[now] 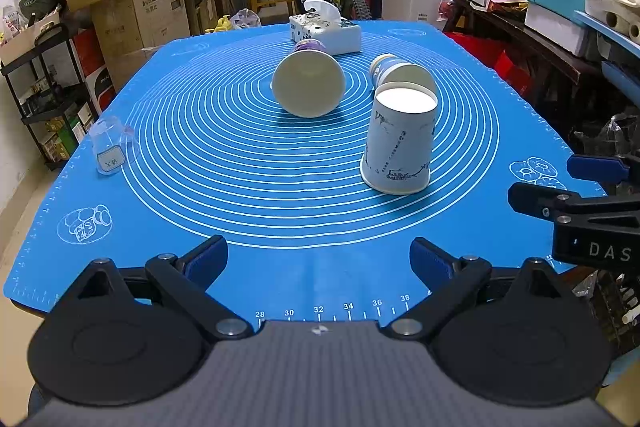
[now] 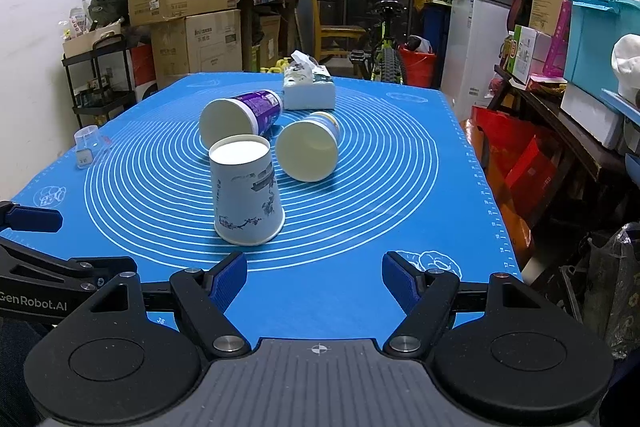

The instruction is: Flip cup upside down

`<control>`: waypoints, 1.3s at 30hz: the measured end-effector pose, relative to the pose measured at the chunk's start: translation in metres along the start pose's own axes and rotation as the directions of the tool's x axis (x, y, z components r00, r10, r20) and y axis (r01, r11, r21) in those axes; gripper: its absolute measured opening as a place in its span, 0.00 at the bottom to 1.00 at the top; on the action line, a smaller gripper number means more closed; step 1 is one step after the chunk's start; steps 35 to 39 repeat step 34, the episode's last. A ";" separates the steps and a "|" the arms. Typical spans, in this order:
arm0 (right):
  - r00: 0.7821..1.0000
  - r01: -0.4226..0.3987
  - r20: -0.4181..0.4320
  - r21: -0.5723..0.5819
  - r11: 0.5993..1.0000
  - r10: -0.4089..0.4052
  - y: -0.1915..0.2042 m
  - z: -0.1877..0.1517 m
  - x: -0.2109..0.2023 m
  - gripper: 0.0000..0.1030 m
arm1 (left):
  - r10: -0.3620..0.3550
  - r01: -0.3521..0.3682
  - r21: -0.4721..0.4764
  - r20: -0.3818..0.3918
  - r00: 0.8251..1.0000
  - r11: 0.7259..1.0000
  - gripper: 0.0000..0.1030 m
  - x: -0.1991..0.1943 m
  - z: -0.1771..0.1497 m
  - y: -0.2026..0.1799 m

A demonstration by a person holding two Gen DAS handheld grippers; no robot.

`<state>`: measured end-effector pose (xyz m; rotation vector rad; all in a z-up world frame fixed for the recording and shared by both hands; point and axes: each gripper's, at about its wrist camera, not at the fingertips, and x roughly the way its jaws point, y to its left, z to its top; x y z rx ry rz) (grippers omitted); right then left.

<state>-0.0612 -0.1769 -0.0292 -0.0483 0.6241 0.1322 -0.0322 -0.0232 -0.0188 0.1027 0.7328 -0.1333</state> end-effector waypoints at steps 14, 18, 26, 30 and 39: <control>1.000 0.001 -0.001 0.005 1.000 -0.001 -0.002 -0.001 0.001 0.76 | -0.001 0.001 0.001 -0.004 1.000 1.000 0.94 0.000 0.000 -0.001; 1.000 0.001 -0.001 0.005 1.000 -0.001 -0.002 -0.001 0.001 0.76 | 0.001 -0.001 0.005 0.000 1.000 1.000 0.94 0.001 -0.001 -0.001; 1.000 0.002 -0.002 0.009 1.000 -0.002 -0.004 -0.002 0.002 0.76 | -0.003 0.003 0.010 -0.001 1.000 1.000 0.94 0.002 0.001 -0.003; 1.000 0.003 -0.004 0.015 1.000 -0.003 -0.006 -0.003 0.003 0.76 | -0.002 0.002 0.020 0.002 1.000 1.000 0.94 0.004 0.004 -0.006; 1.000 0.004 -0.007 0.021 1.000 -0.004 -0.006 -0.002 0.007 0.76 | 0.004 -0.004 0.024 0.007 1.000 1.000 0.94 0.006 0.005 -0.007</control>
